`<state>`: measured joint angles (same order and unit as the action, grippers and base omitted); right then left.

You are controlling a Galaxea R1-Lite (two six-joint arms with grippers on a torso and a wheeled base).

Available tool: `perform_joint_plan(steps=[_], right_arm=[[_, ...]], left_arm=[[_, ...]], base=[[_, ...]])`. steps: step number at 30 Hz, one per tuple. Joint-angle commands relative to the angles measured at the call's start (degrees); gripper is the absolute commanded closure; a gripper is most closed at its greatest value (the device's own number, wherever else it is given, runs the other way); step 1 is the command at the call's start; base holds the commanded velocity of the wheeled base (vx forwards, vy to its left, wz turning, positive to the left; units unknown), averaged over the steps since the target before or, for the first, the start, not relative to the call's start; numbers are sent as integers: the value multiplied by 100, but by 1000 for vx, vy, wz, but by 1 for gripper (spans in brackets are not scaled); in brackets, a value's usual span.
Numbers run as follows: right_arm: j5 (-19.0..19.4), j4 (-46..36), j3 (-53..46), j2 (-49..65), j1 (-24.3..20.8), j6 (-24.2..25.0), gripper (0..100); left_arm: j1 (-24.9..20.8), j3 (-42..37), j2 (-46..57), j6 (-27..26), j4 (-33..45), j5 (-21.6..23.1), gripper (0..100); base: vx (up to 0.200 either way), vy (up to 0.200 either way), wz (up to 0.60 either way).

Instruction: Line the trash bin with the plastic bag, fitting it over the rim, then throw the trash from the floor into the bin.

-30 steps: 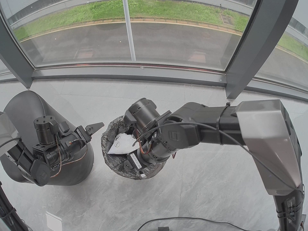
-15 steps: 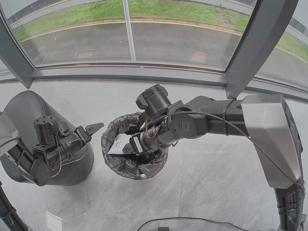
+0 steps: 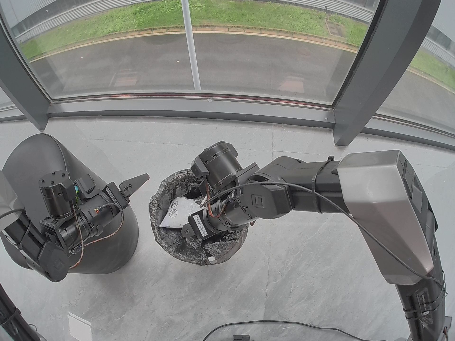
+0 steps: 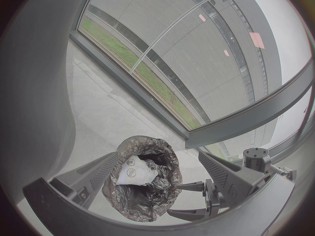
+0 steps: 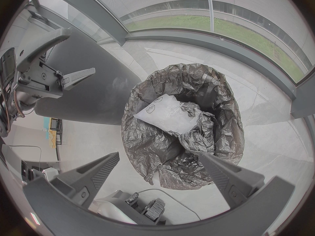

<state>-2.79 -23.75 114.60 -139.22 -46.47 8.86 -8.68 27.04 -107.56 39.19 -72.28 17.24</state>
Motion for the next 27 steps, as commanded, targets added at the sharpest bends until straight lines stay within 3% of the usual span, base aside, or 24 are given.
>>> perform_joint_plan(steps=[1, 12, 18, 27], right_arm=[[-2, -7, -1, 9, -11, 1, 0], [-11, -7, -1, -18, 6, 1, 0], [-11, -7, -1, 0, 24, 10, 0], [-11, -7, -1, -27, 24, 10, 0]], left_arm=[[-2, -6, 42, 1, 3, -1, 0], [15, -32, -46, -17, -137, -54, 0], [7, -41, -55, -26, -137, -45, 0], [15, -41, -81, -35, -146, -63, 0]], base=[[0, 0, 0], [0, 0, 0], [0, 200, 0], [0, 0, 0]])
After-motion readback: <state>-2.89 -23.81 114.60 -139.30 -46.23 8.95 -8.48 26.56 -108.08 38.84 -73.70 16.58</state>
